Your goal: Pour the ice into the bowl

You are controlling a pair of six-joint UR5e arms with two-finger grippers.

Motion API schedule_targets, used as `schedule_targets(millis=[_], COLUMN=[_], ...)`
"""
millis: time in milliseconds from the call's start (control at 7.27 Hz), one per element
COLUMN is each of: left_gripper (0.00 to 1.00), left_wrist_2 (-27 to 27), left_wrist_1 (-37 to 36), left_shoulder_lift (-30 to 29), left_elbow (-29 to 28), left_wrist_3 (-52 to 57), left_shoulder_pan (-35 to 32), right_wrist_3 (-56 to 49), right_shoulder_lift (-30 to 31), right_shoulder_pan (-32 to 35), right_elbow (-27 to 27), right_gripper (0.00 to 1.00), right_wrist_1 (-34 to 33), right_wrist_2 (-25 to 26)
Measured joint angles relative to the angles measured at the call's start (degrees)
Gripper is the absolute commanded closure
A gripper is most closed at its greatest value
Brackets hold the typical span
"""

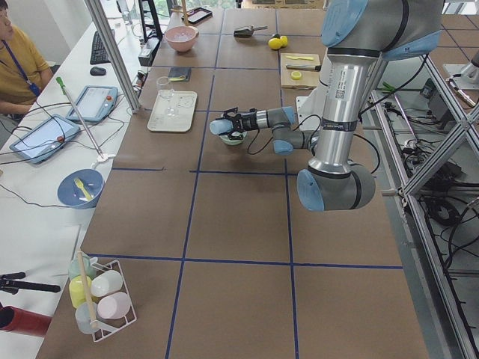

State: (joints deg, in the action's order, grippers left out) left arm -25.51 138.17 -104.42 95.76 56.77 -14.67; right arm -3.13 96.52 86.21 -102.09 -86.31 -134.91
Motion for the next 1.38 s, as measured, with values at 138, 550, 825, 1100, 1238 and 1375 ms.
schedule_targets(millis=[138,550,825,1100,1238,1375], left_gripper=[1.0,1.0,1.0,1.0,1.0,1.0], left_wrist_2=[0.0,-0.1,-0.1,-0.2,-0.2,-0.4], left_wrist_1=[0.0,0.2,0.3,1.2,4.5,10.5], left_shoulder_lift=[-0.1,-0.2,-0.2,-0.3,-0.3,-0.3], left_elbow=[0.0,0.0,0.3,0.7,1.1,1.4], left_wrist_3=[1.0,1.4,1.4,1.3,1.0,0.5], left_shoulder_pan=[0.1,0.2,0.2,0.2,0.2,0.1], right_wrist_3=[0.0,0.0,0.0,0.0,0.0,0.0], right_shoulder_lift=[0.0,0.1,0.2,0.2,0.2,0.2], right_shoulder_pan=[0.0,0.1,0.3,0.3,0.4,0.4], right_elbow=[0.0,0.0,-0.1,-0.1,-0.2,-0.2], right_gripper=[0.0,0.0,0.0,0.0,0.0,0.0], right_wrist_1=[0.0,0.0,0.0,0.0,0.0,0.0], right_wrist_2=[-0.1,-0.3,-0.3,-0.2,-0.2,-0.3])
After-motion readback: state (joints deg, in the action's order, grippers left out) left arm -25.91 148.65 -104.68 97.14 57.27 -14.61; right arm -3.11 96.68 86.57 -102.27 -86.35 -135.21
